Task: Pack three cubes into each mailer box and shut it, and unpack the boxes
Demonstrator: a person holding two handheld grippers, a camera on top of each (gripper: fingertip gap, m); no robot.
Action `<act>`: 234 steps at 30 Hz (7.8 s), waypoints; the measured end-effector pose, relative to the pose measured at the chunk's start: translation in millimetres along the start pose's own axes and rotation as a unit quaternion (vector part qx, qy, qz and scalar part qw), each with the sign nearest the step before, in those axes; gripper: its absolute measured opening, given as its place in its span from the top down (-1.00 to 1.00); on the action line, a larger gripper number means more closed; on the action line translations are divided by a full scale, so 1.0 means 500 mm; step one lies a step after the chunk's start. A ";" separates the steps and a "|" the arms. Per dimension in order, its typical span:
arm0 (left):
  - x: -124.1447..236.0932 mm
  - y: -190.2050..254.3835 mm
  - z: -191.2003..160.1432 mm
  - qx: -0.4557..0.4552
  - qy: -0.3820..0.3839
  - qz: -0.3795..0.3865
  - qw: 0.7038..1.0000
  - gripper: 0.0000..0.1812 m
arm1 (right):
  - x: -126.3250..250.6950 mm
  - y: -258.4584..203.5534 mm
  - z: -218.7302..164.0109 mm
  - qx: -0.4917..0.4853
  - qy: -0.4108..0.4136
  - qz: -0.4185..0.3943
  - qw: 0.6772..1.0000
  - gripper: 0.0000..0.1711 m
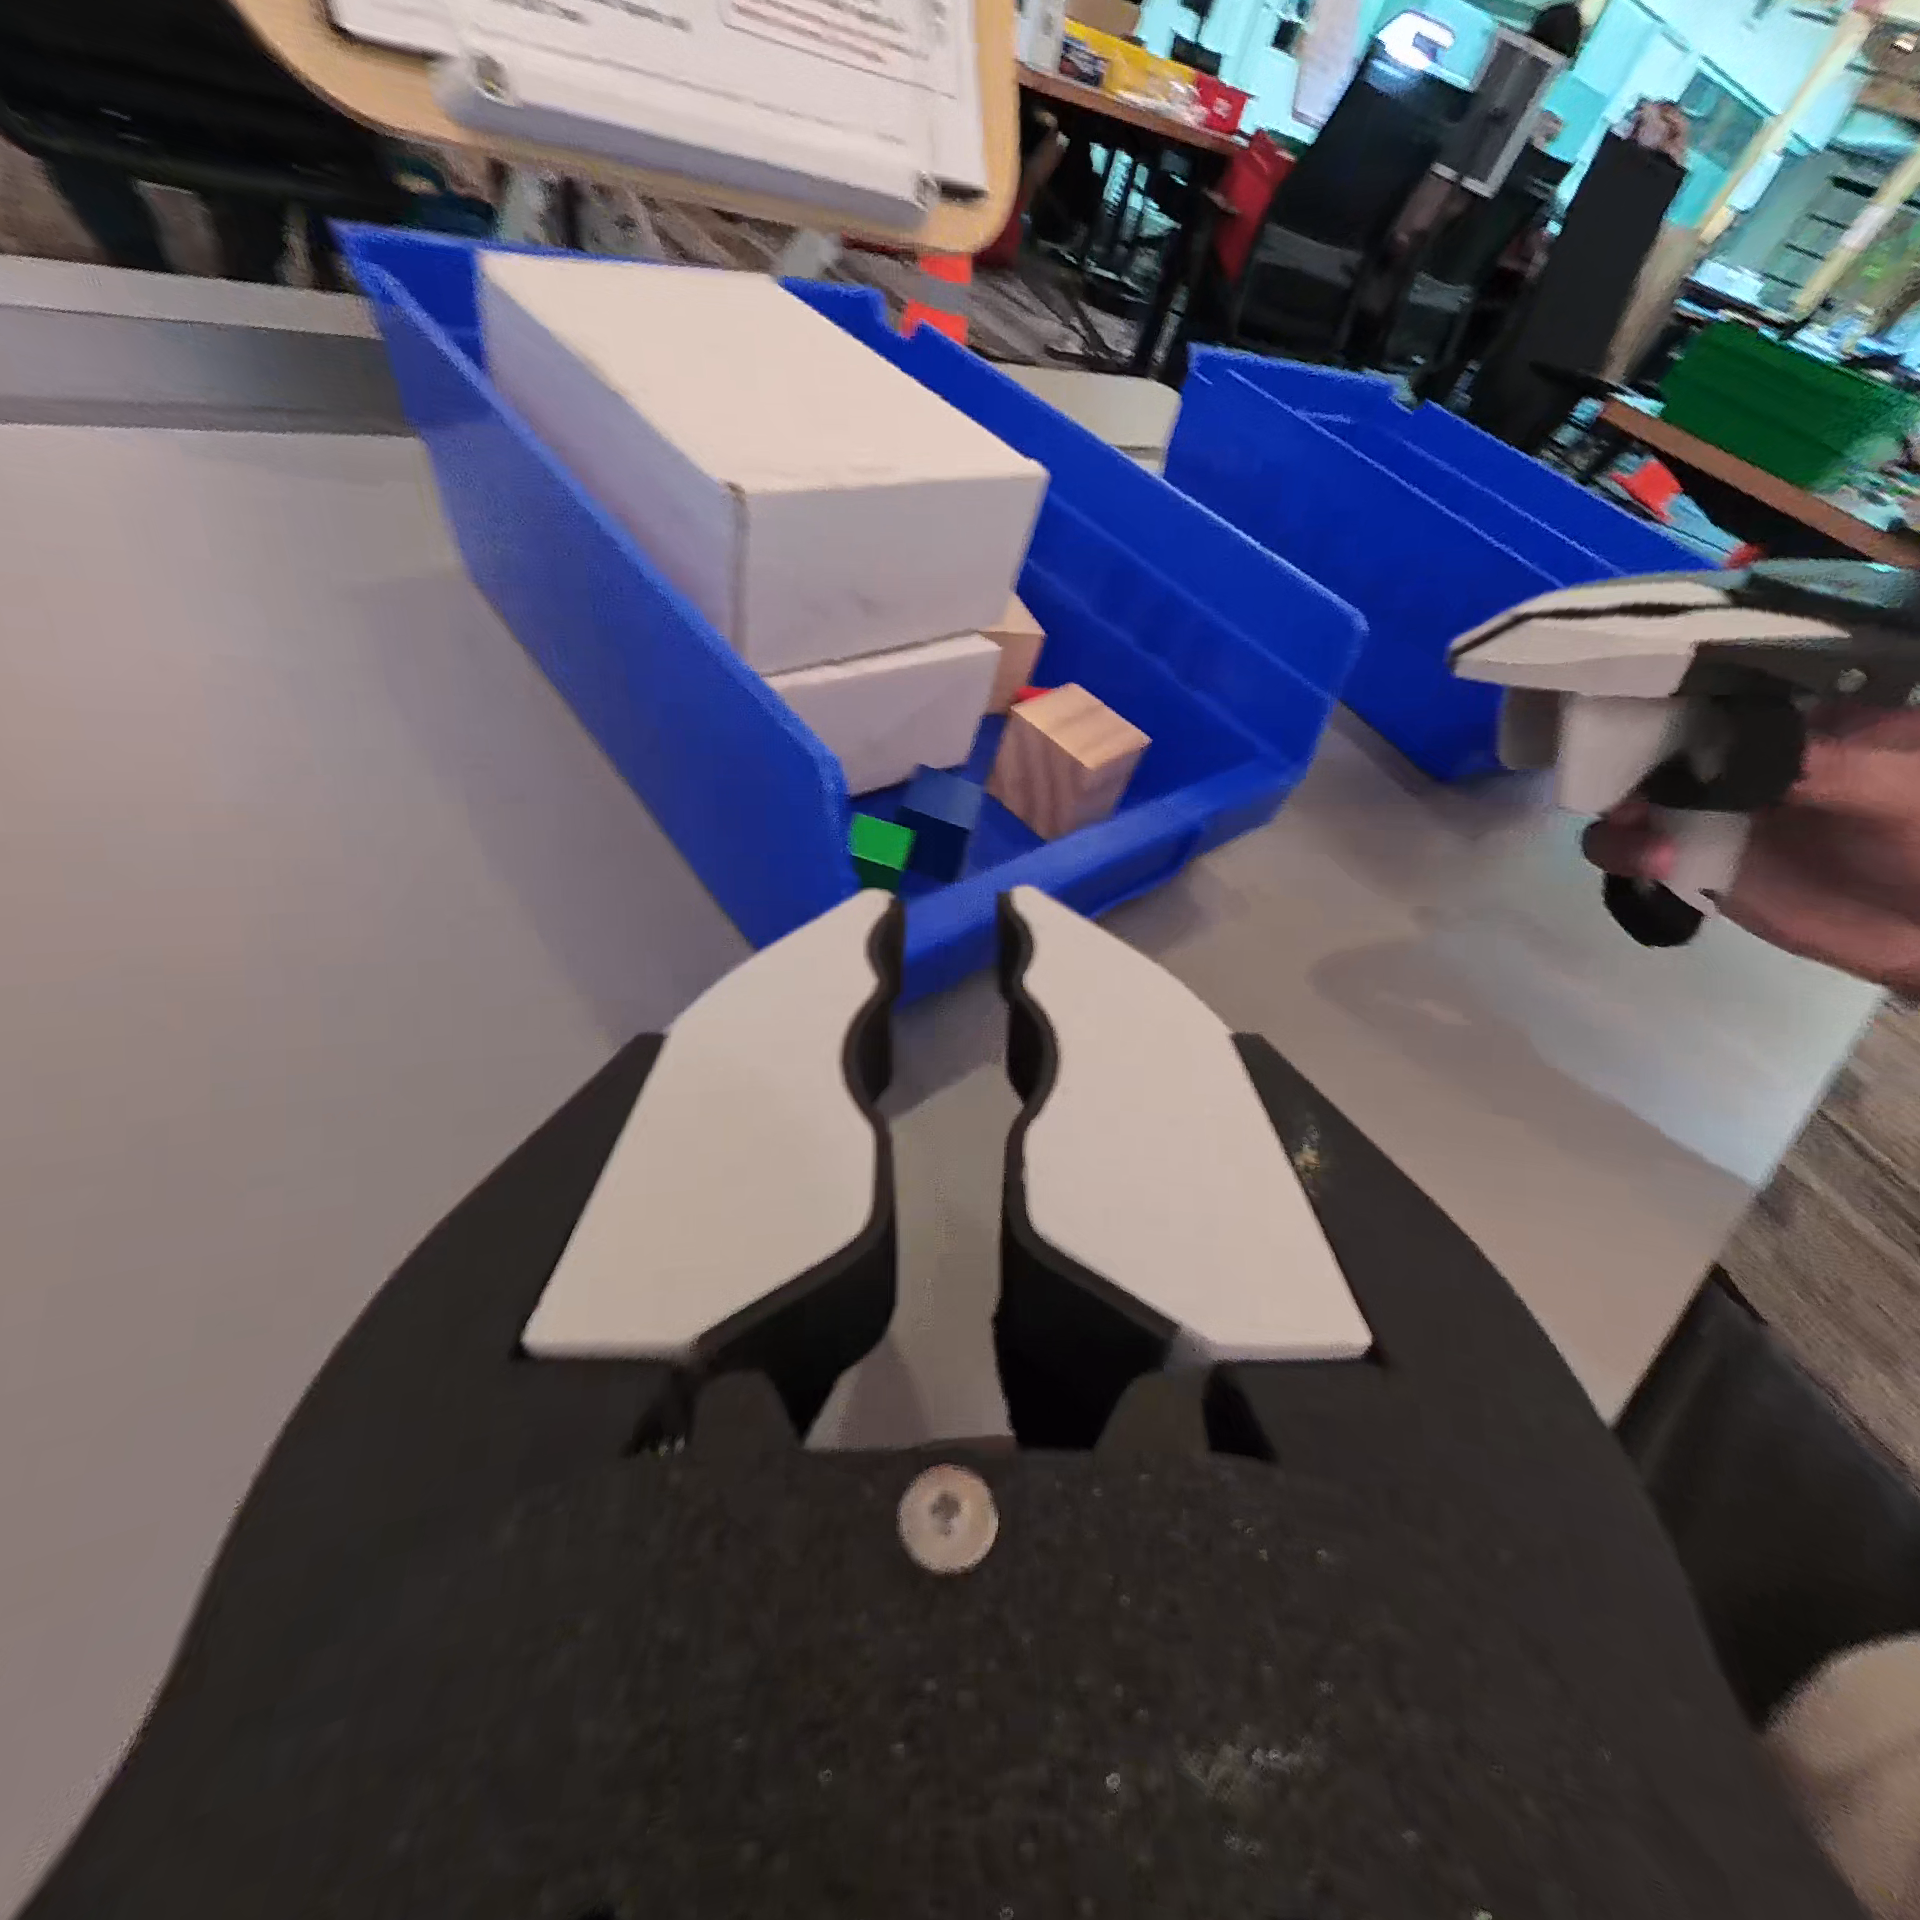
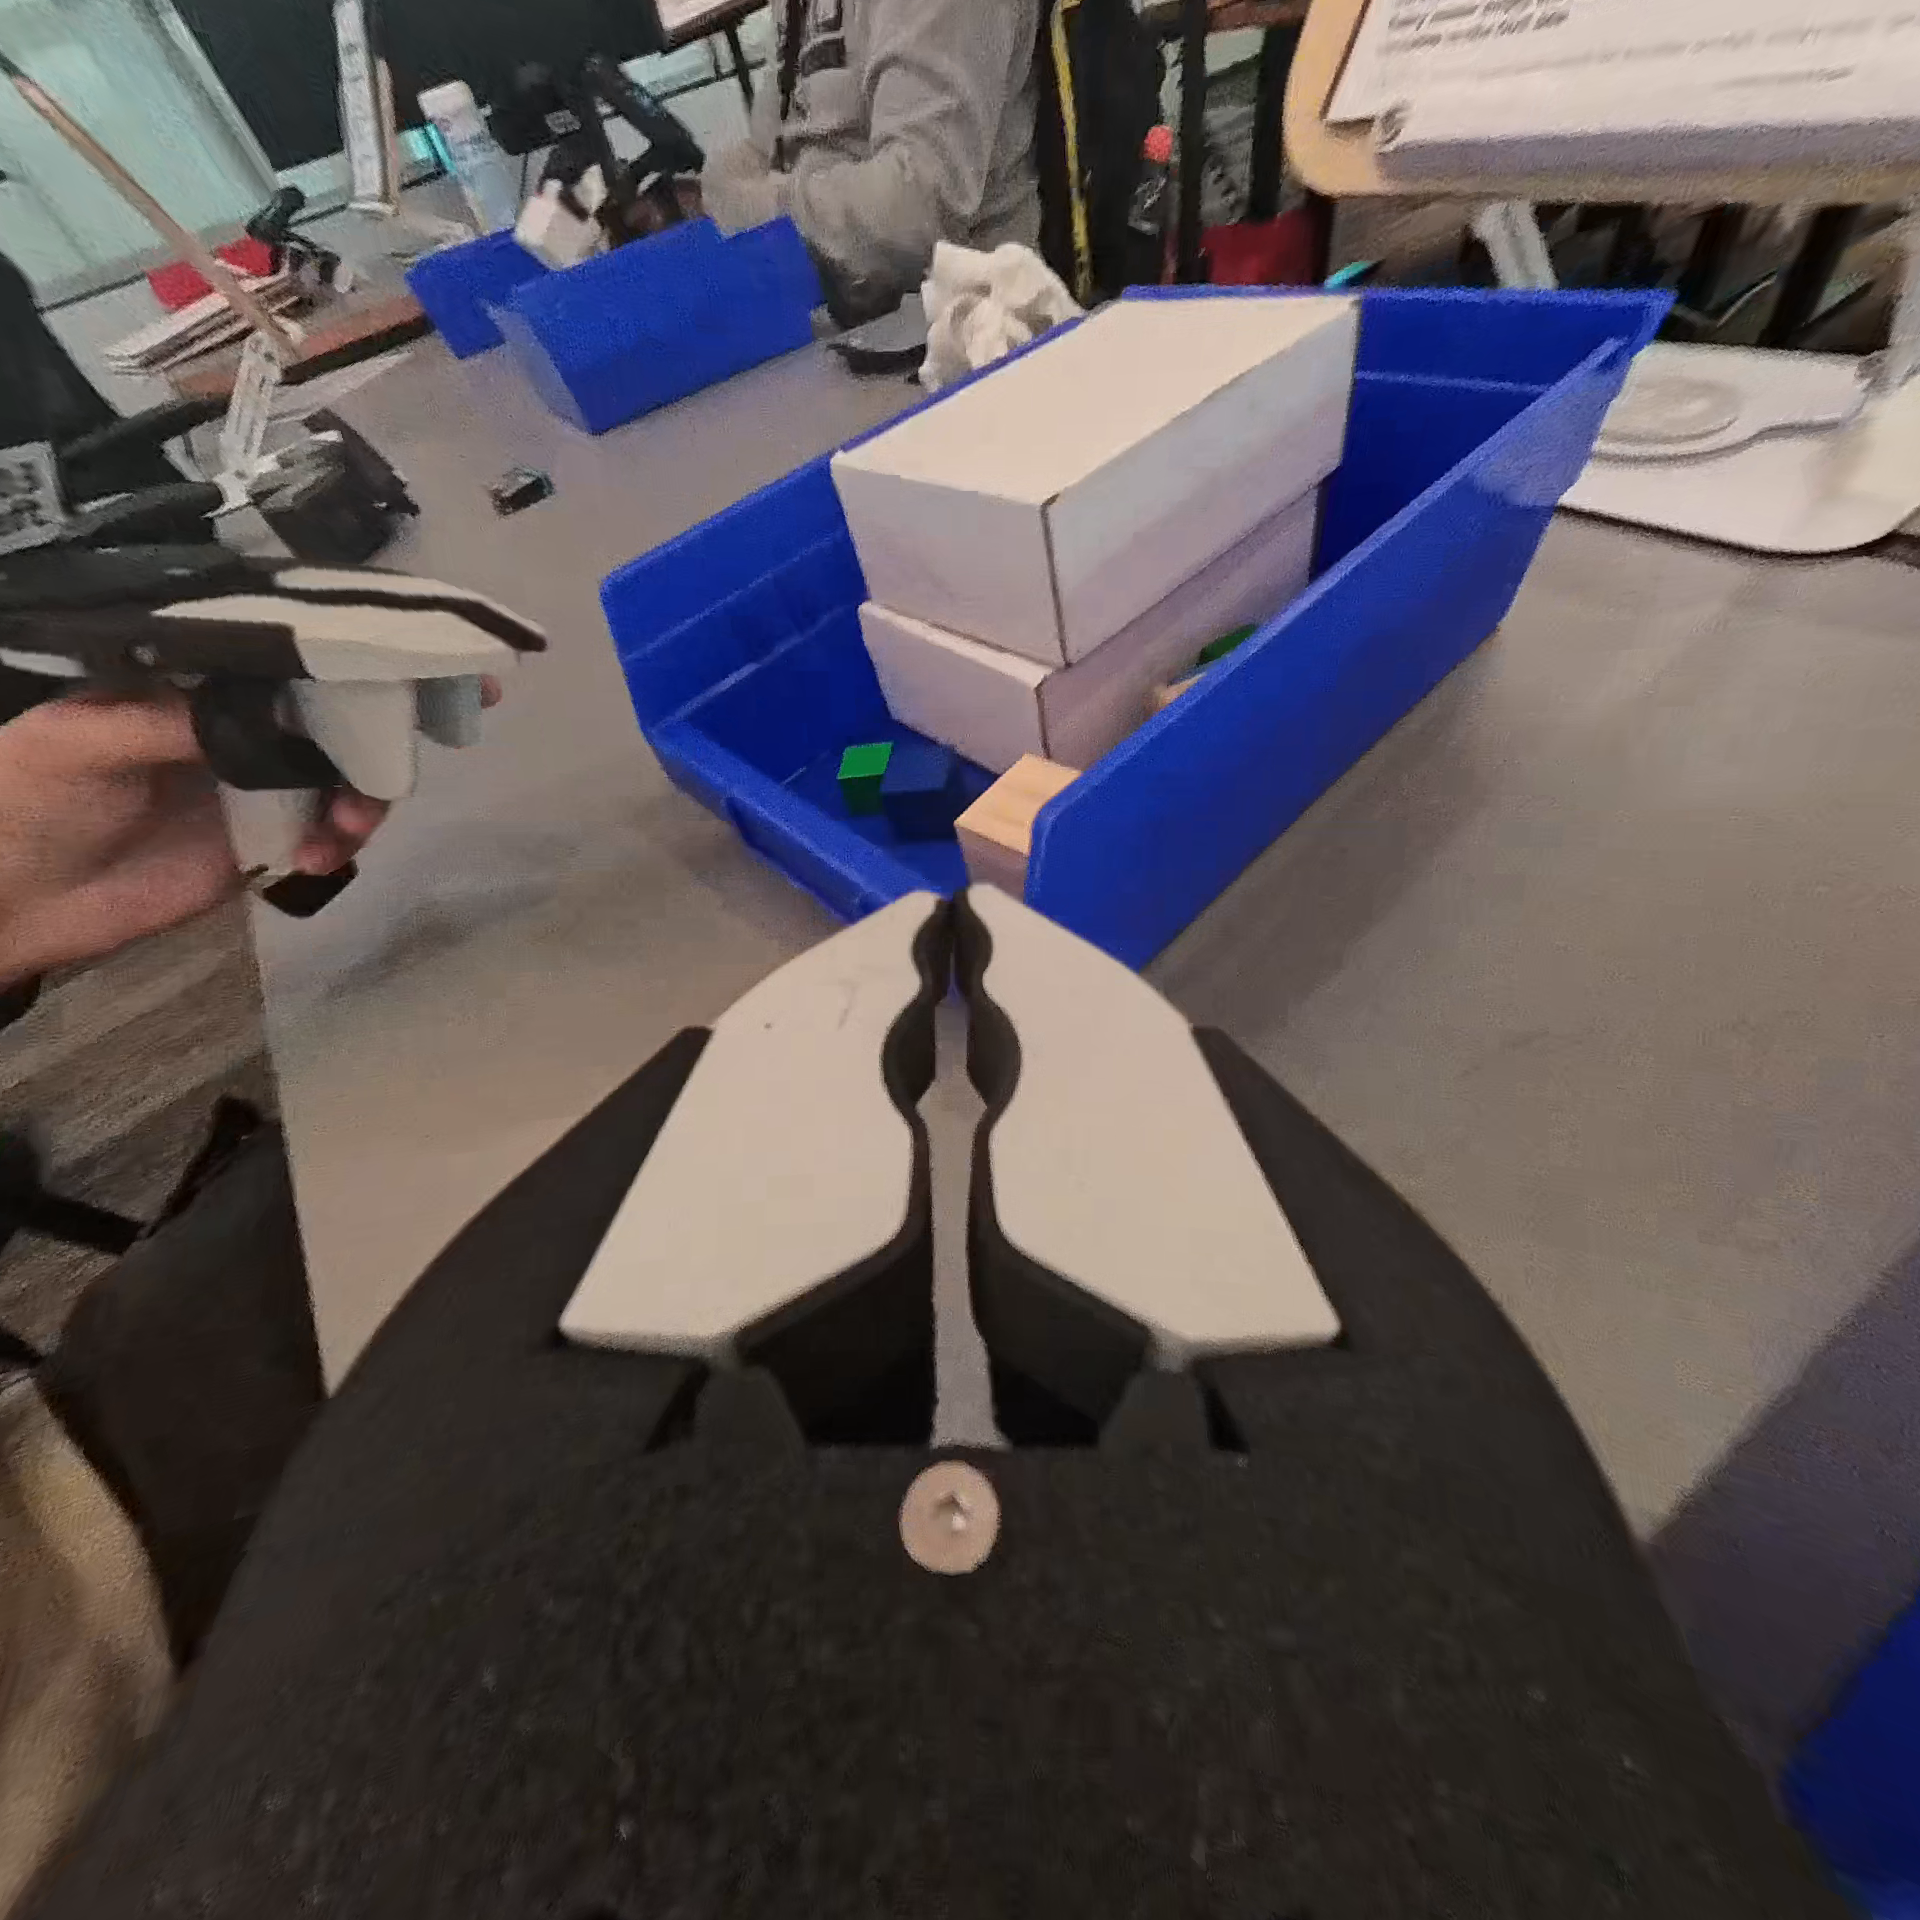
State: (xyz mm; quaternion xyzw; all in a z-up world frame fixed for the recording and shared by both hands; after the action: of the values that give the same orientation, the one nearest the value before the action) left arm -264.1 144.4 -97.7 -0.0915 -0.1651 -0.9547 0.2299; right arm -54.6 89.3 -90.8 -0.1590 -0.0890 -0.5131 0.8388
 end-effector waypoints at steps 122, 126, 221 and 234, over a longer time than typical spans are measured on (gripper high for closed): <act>0.037 -0.525 0.173 0.161 -0.405 0.243 0.866 -0.54 | 0.149 -0.002 -0.084 0.151 -0.009 -0.260 0.954 0.43; -0.008 -0.377 0.257 0.122 -0.362 0.137 0.914 -0.53 | 0.138 -0.002 -0.084 0.143 -0.009 -0.253 0.957 0.43; -0.118 0.069 -0.053 -0.041 -0.156 -0.220 0.962 0.10 | -0.035 -0.065 0.036 0.098 -0.092 0.098 0.986 -0.08; -0.119 0.089 -0.072 -0.134 -0.161 -0.208 0.955 0.16 | -0.033 -0.077 0.051 0.418 -0.114 -0.091 0.897 0.08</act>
State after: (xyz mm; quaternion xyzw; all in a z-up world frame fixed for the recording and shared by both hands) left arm -194.3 118.5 -133.8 -0.2378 -0.0856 -0.9674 -0.0175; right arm -96.1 95.9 -65.1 0.1577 -0.4039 -0.4810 0.7620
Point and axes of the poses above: each gripper's, where its closed fingertips meet, x back along the fingers, z out of its top, y = z × x across the jaws, the point moved 1 cm from there along x, back along the fingers, and after that the axes turned 6 degrees about -z, right-handed, at the moved point
